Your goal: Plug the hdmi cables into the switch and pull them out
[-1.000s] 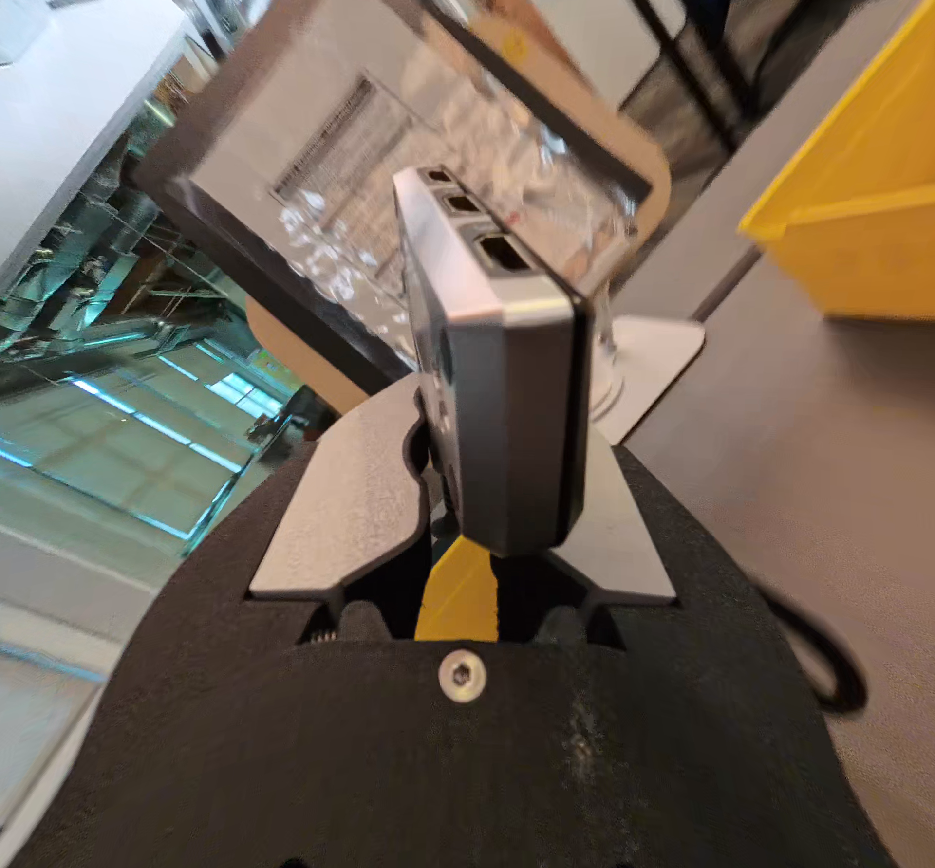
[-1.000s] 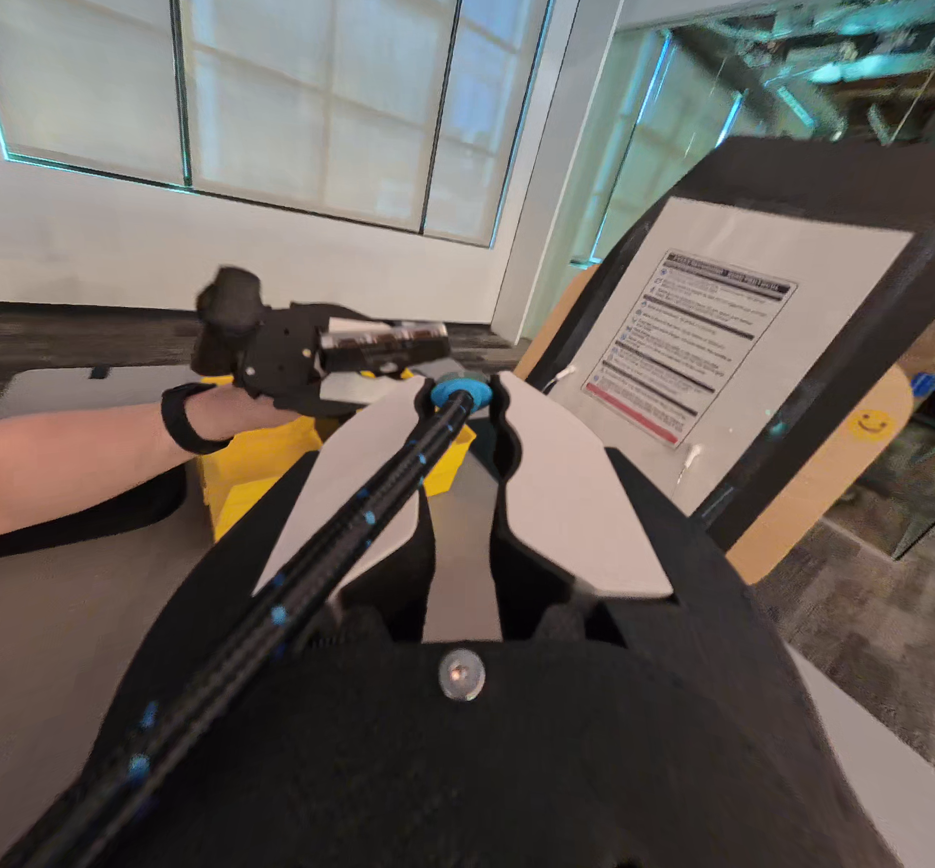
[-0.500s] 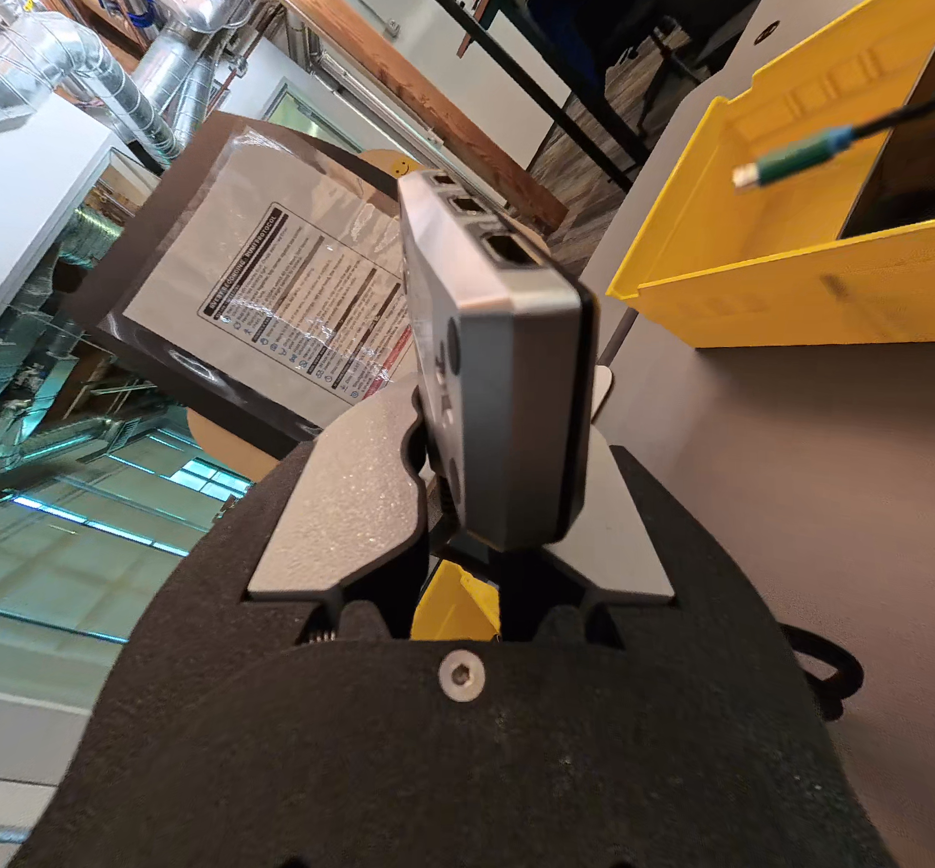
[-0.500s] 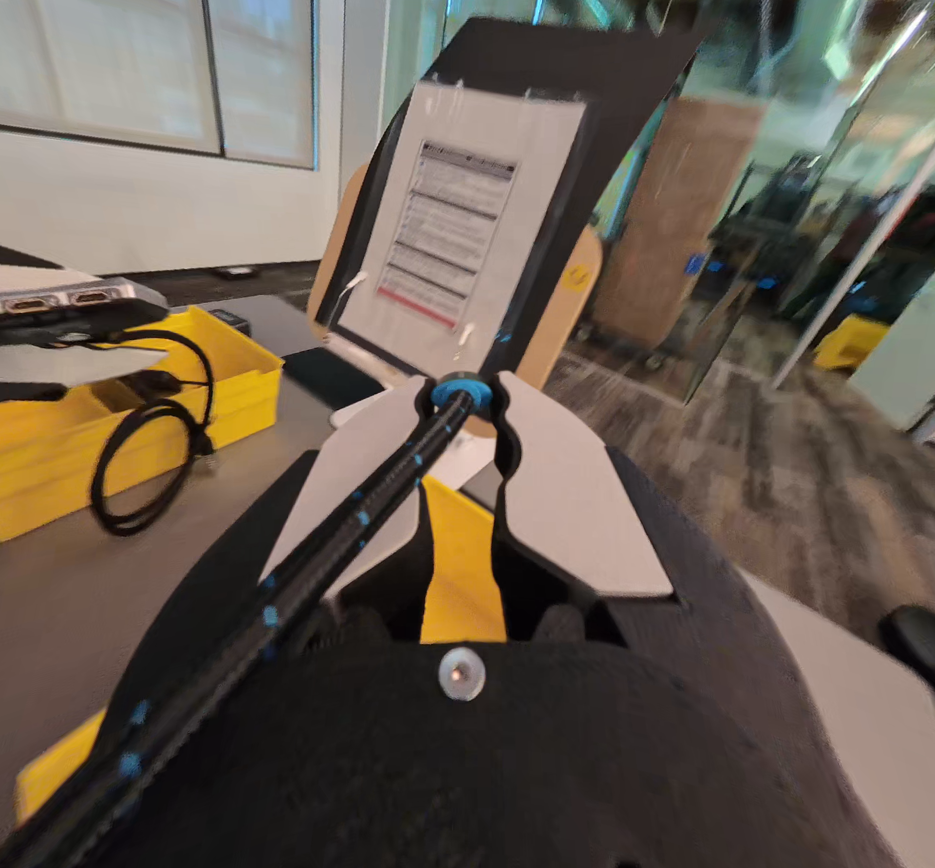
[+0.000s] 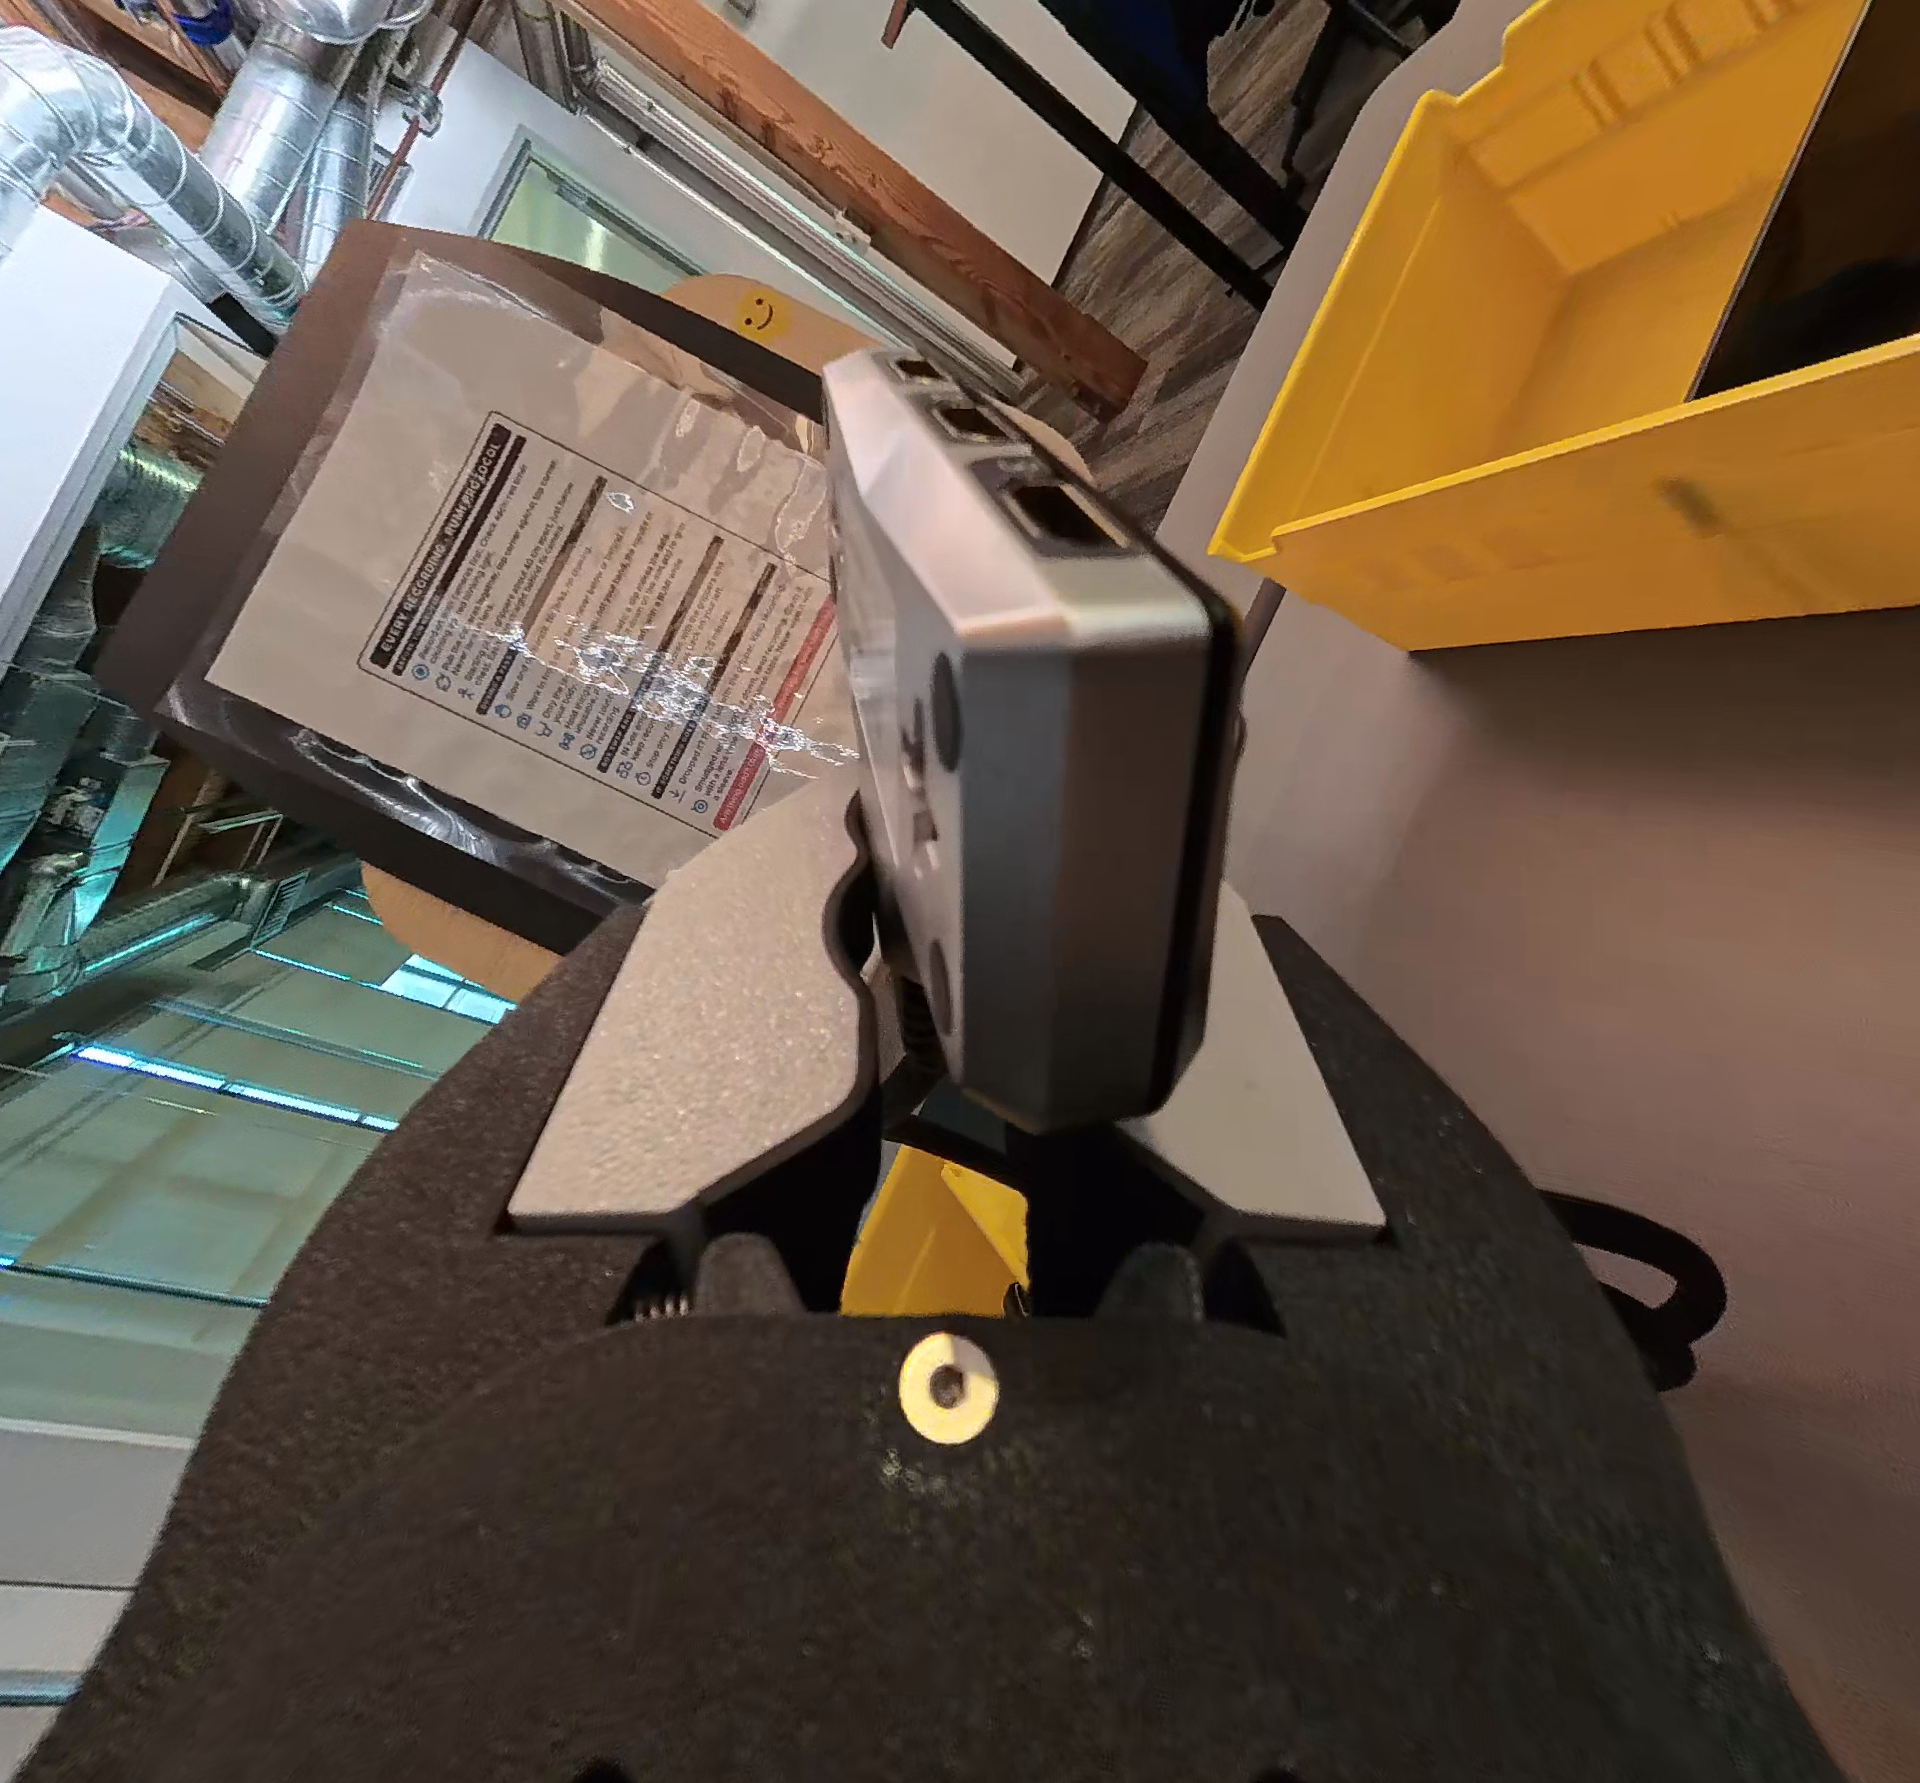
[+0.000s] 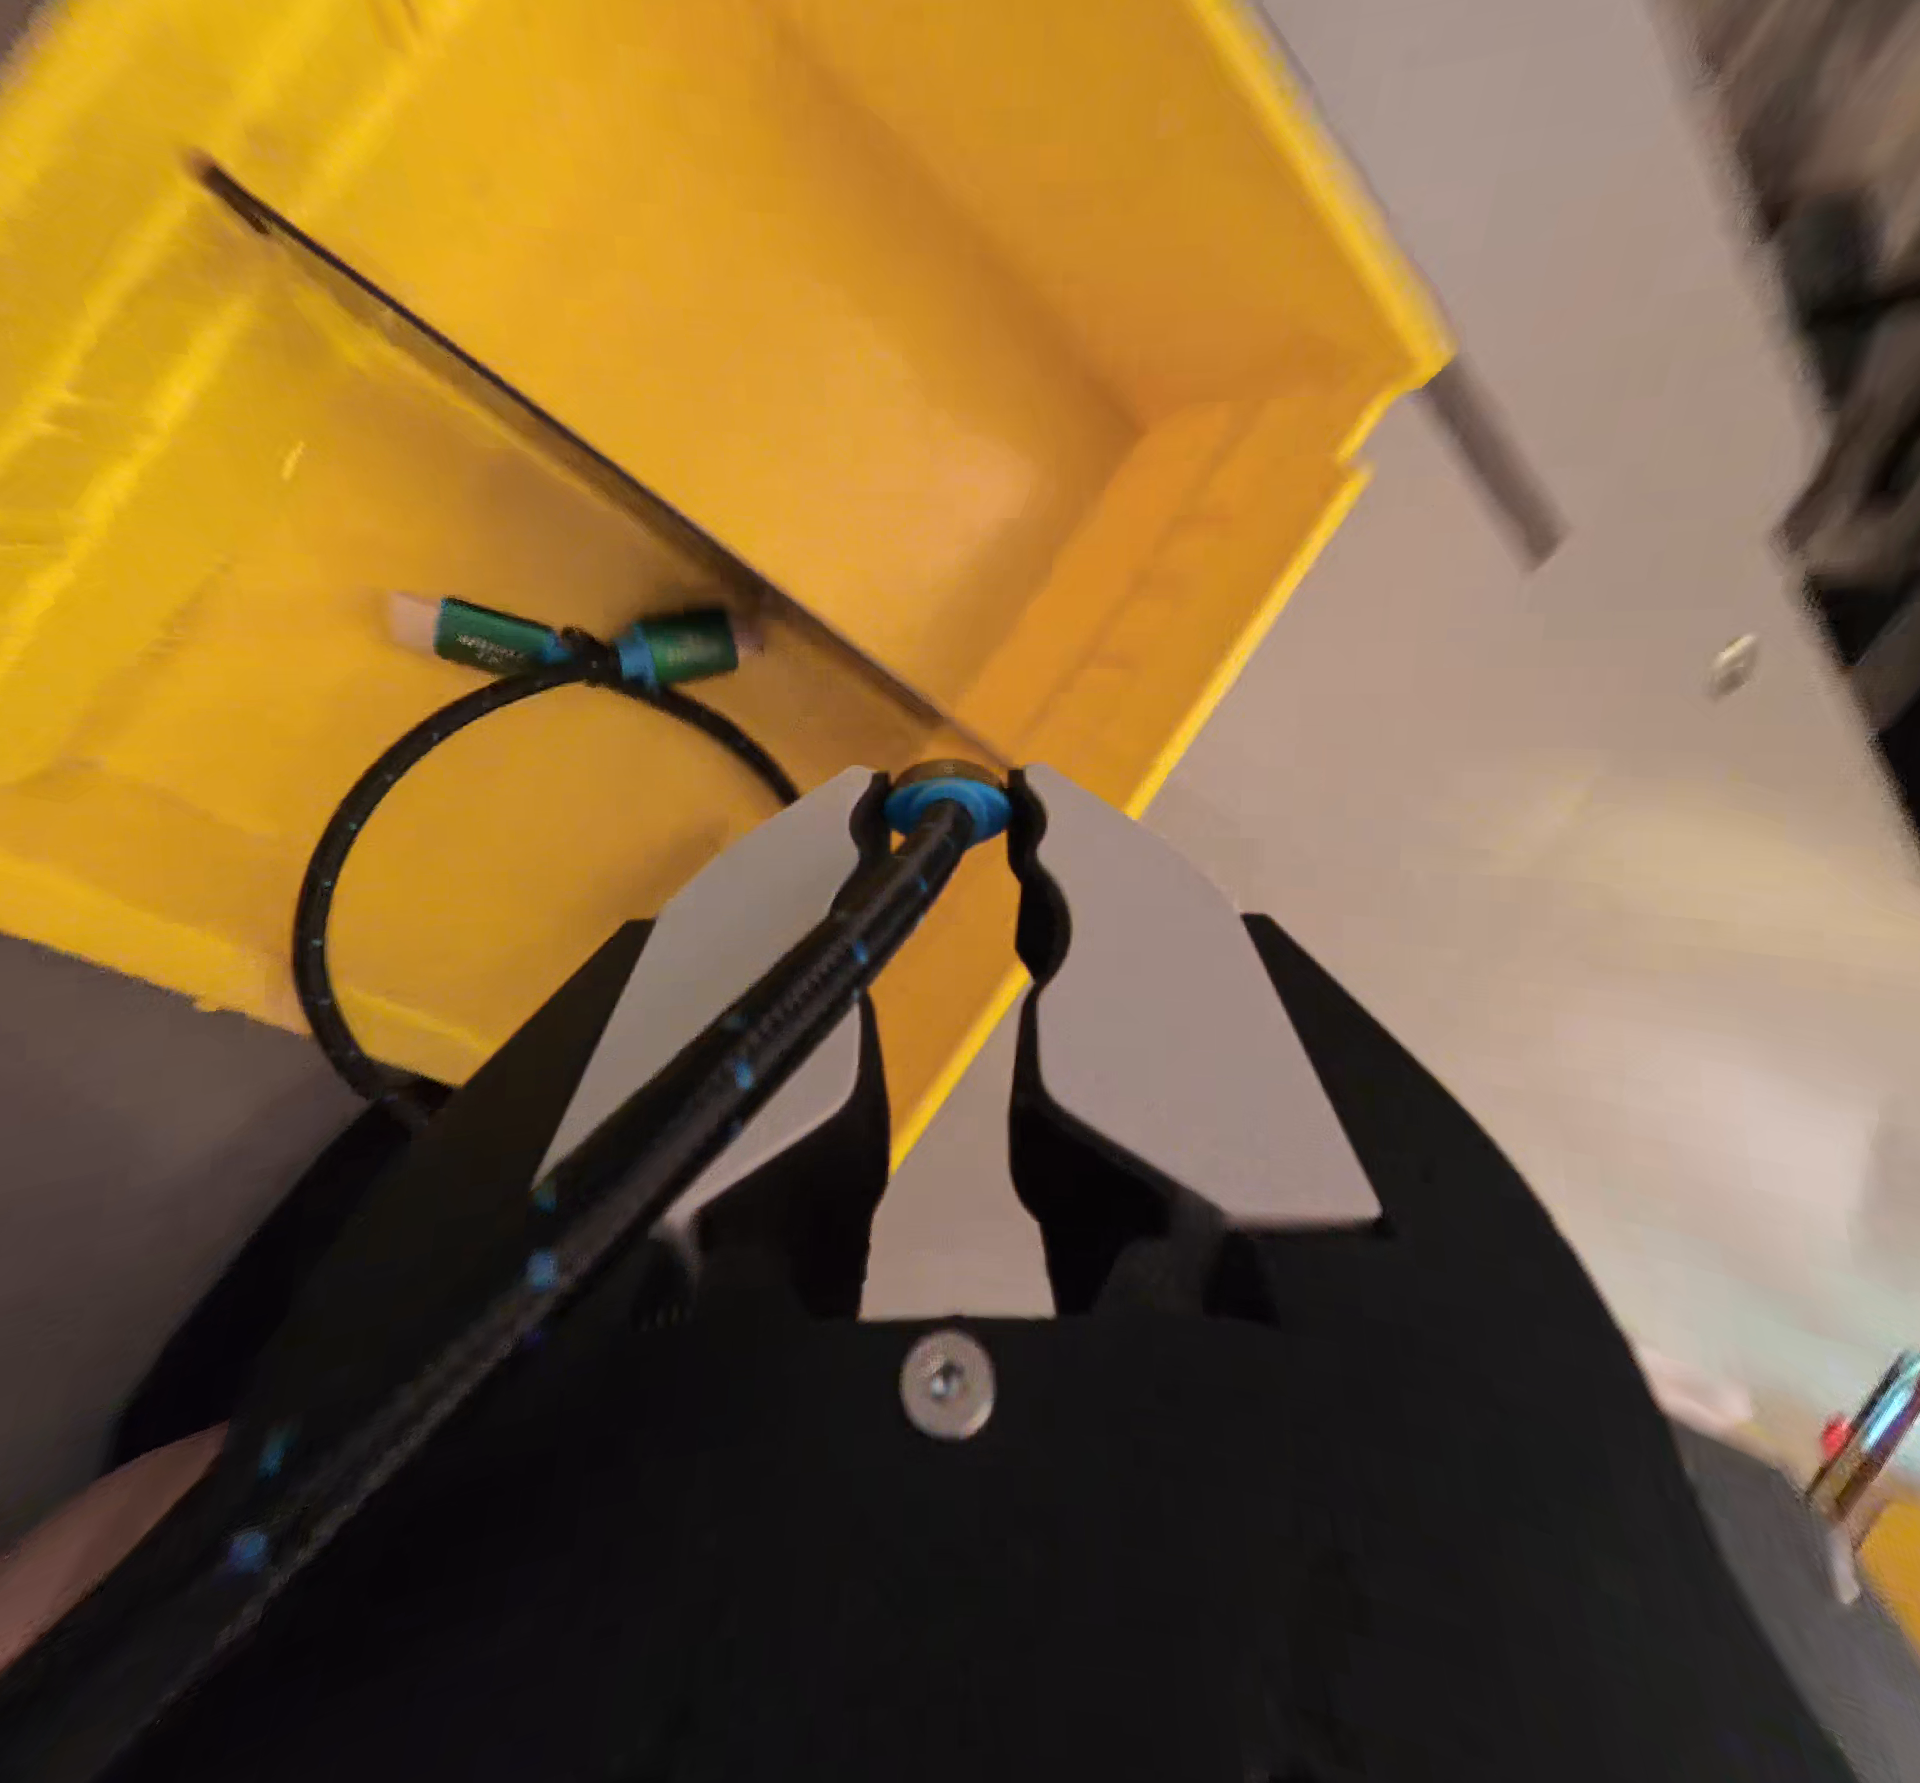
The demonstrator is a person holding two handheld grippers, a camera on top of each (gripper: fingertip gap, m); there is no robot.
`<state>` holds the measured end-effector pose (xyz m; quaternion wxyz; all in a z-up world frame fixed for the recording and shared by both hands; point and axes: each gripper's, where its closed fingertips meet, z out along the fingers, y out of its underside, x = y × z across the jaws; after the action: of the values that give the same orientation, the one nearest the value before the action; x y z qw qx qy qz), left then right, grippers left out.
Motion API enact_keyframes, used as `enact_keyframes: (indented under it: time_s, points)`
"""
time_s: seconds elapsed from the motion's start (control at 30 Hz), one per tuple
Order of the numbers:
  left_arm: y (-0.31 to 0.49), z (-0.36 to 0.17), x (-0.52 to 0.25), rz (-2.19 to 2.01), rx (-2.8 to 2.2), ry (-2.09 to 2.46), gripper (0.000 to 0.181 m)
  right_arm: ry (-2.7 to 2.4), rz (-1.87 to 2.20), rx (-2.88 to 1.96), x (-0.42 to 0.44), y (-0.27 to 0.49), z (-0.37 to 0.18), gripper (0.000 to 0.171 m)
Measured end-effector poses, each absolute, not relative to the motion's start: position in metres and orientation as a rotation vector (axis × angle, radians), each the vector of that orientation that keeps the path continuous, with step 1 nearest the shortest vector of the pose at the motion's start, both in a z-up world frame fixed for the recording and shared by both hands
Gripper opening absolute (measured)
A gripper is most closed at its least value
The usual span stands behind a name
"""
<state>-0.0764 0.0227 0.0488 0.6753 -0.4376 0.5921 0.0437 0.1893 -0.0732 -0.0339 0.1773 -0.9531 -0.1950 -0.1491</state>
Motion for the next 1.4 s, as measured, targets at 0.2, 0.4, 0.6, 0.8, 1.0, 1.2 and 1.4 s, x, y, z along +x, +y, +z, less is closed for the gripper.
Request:
enact_keyframes:
  time_s: [0.2,0.4,0.6,0.8,1.0,1.2,1.4]
  points:
    - [0.020,0.046,-0.075,0.122,-0.987,1.358,0.024,-0.438,-0.285,-3.075,0.193,-0.094,-0.092,0.022]
    - [0.021,0.044,-0.074,0.125,-0.996,1.366,0.024,-0.367,-0.165,-3.127,0.189,-0.100,-0.102,0.023]
    - [0.022,0.043,-0.075,0.135,-0.999,1.370,0.024,-0.371,-0.075,-3.116,0.190,-0.108,-0.100,0.023]
    - [0.022,0.042,-0.074,0.141,-0.997,1.373,0.024,-0.404,-0.084,-3.008,0.190,-0.108,-0.080,0.023]
    - [0.023,0.042,-0.075,0.137,-1.001,1.372,0.024,-0.750,-0.143,-2.625,0.166,-0.061,-0.052,0.029]
    - [0.022,0.041,-0.074,0.141,-0.996,1.381,0.023,-0.969,-0.051,-2.462,0.147,-0.030,-0.074,0.022]
    - [0.023,0.041,-0.074,0.142,-0.996,1.379,0.024,-1.011,0.078,-2.478,0.143,-0.043,-0.077,0.008]
